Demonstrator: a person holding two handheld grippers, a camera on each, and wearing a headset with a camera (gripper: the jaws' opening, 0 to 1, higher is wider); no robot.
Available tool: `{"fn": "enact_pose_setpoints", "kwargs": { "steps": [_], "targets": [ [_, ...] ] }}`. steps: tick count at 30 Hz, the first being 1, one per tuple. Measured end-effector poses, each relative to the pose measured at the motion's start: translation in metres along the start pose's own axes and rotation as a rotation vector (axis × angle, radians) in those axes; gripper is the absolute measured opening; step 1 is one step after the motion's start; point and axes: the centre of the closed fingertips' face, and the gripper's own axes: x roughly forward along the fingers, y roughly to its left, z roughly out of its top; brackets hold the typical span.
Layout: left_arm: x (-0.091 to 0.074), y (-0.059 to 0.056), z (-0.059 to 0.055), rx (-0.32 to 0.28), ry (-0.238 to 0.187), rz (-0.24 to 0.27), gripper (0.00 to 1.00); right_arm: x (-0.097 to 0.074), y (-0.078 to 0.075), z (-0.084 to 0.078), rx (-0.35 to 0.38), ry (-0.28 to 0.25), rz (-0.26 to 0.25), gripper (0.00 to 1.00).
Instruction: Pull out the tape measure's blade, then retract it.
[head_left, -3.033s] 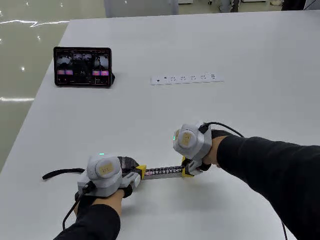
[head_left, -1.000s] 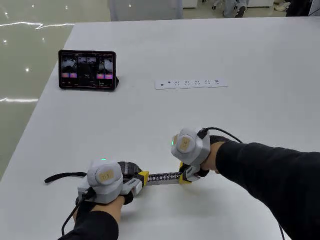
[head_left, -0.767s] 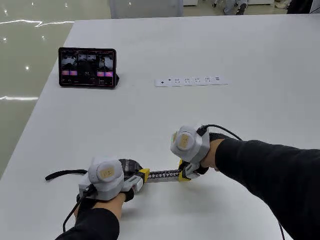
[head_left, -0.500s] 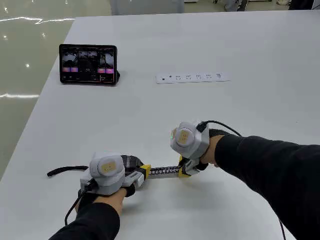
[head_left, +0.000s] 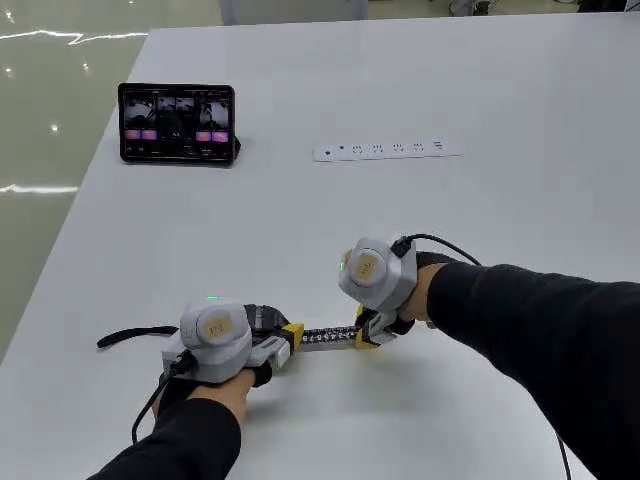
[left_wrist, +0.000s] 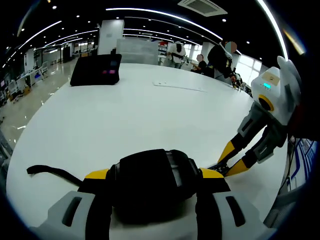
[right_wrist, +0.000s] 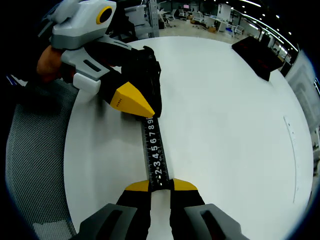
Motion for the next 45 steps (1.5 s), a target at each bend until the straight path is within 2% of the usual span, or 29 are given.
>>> {"fn": "enact_pose_setpoints", "kwargs": {
  "steps": [35,37,45],
  "targets": [
    [0.001,0.000,-0.001,-0.011,0.011,-0.003,0.65,0.004,0.002,0.010,-0.016,0.003,-0.013,0.10],
    [0.001,0.000,-0.001,-0.012,0.012,-0.004,0.65,0.005,0.001,0.011,0.010,0.004,-0.016,0.10],
    [0.000,0.000,-0.001,-0.016,0.017,-0.008,0.64,0.006,0.001,0.012,0.004,0.004,-0.017,0.09]
  ]
}}
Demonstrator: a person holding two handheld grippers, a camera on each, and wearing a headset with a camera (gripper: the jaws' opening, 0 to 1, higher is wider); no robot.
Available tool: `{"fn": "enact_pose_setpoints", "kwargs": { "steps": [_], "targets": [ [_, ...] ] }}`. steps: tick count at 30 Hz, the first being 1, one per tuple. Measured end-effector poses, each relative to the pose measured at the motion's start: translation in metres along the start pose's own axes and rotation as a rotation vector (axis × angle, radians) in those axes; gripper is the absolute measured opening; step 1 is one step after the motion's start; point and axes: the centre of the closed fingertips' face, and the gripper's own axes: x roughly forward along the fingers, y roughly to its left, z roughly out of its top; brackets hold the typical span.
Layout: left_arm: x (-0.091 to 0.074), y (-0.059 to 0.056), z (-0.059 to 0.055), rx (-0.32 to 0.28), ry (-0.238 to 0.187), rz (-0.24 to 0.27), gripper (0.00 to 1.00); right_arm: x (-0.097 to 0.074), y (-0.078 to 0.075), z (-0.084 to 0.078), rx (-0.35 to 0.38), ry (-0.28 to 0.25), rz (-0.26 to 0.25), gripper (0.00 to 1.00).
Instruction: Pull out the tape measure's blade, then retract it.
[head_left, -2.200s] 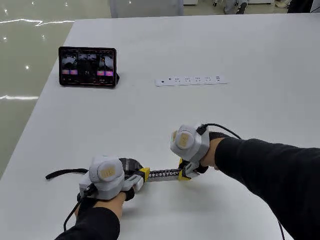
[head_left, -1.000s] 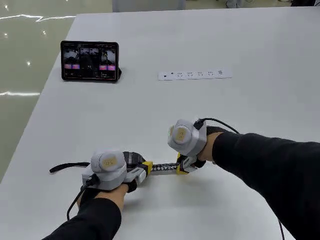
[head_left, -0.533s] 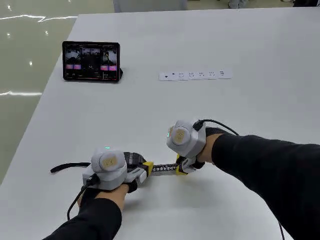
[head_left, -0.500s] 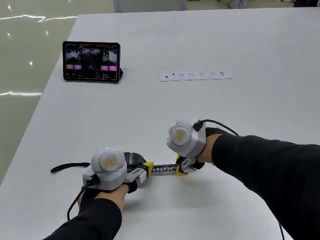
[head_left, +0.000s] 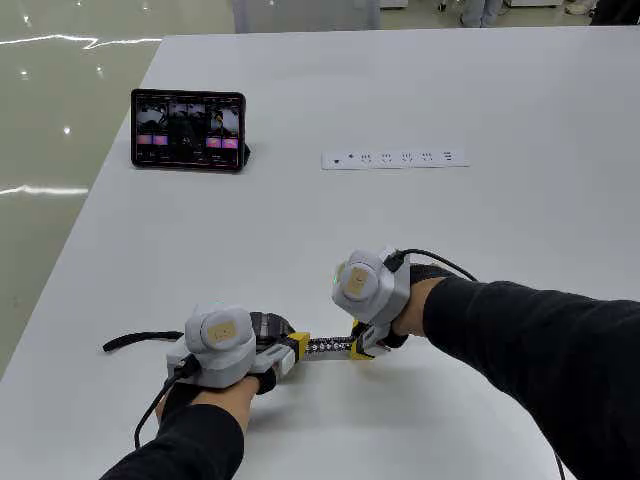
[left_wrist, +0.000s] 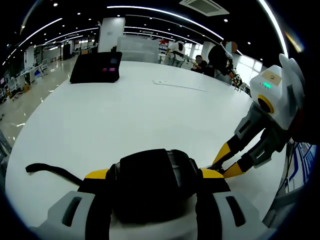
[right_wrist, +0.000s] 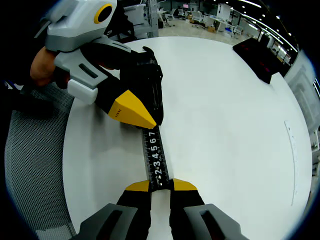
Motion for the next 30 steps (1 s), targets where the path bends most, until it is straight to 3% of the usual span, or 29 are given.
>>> {"fn": "enact_pose_setpoints", "kwargs": {
  "steps": [7,30],
  "targets": [
    [0.0001,0.0000,0.0001,-0.001,0.002,-0.004,0.64,0.0007,0.0014,0.0022,-0.027,-0.005,0.005,0.09],
    [-0.0001,0.0006,0.0000,-0.018,0.000,-0.017,0.64,0.0036,0.0028,0.0088,-0.008,-0.020,0.010,0.10]
  ]
}}
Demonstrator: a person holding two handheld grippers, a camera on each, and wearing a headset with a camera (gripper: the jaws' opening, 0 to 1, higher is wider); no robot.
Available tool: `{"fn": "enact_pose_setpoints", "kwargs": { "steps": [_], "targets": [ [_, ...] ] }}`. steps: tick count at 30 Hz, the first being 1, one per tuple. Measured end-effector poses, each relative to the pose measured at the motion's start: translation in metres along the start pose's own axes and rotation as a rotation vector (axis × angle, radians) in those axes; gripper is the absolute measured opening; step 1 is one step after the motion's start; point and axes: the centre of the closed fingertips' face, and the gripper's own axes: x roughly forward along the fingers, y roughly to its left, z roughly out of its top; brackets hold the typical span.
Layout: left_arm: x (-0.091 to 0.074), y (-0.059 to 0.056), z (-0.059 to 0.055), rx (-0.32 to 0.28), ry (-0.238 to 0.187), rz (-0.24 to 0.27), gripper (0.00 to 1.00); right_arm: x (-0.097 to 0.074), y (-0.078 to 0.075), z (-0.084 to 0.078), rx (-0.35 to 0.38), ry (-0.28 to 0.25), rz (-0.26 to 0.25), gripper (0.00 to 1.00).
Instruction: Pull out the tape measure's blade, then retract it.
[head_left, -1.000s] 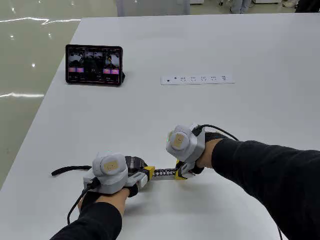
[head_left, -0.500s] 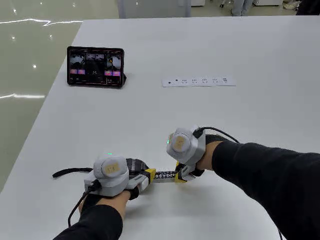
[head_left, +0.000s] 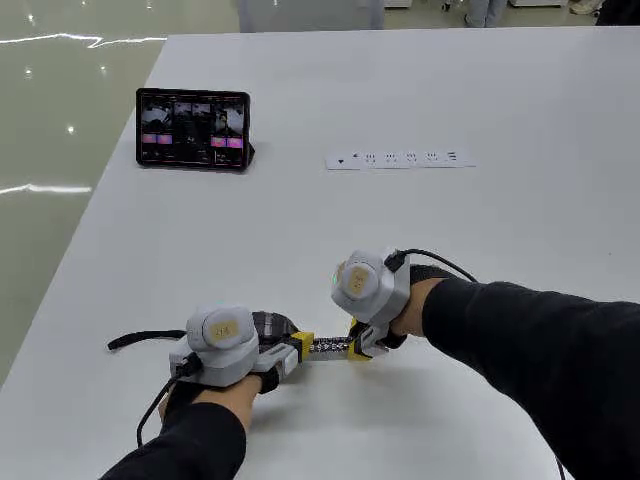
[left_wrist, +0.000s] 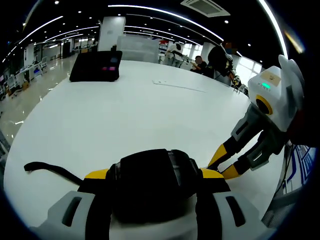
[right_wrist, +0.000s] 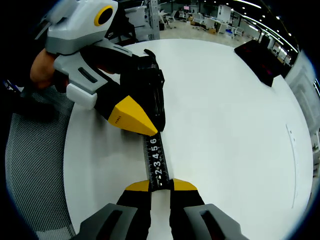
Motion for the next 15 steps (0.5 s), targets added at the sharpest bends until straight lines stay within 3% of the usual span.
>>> {"fn": "enact_pose_setpoints", "kwargs": {
  "steps": [15],
  "targets": [
    [-0.0007,0.0003,0.0004,-0.020,-0.006,-0.012,0.64,0.0019,0.0026,0.0067,0.003,-0.012,0.005,0.10]
  ]
}}
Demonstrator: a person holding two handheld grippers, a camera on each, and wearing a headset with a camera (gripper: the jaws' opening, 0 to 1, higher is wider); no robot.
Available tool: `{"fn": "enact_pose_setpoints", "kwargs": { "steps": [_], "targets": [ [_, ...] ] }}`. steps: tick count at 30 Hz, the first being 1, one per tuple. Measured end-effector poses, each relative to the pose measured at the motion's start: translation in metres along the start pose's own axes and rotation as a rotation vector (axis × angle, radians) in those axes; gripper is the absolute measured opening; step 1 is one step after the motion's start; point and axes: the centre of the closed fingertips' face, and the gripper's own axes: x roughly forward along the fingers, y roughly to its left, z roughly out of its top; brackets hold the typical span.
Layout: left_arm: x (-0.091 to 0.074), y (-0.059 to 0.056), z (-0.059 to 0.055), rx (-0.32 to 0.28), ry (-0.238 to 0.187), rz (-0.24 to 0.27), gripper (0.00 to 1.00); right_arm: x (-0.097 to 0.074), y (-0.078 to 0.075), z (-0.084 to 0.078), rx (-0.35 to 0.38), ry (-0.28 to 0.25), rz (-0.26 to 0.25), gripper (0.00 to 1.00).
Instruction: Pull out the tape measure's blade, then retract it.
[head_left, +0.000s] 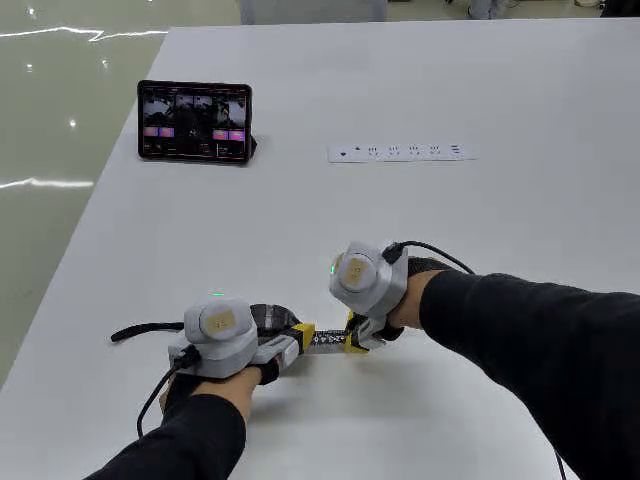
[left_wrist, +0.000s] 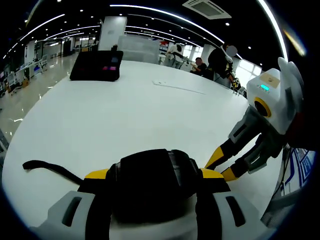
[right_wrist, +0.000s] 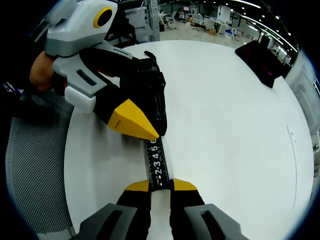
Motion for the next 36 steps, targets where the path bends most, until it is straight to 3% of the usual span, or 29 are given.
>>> {"fn": "enact_pose_setpoints", "kwargs": {
  "steps": [20,25,36],
  "targets": [
    [0.000,0.000,0.000,-0.012,-0.004,-0.002,0.64,0.004,0.002,0.010,0.019,-0.010,0.003,0.10],
    [0.000,0.000,0.000,-0.012,-0.003,-0.004,0.64,0.005,0.003,0.012,-0.020,-0.015,0.002,0.10],
    [-0.001,0.000,0.000,-0.015,-0.005,-0.007,0.64,0.008,0.003,0.019,-0.015,-0.027,0.007,0.10]
  ]
}}
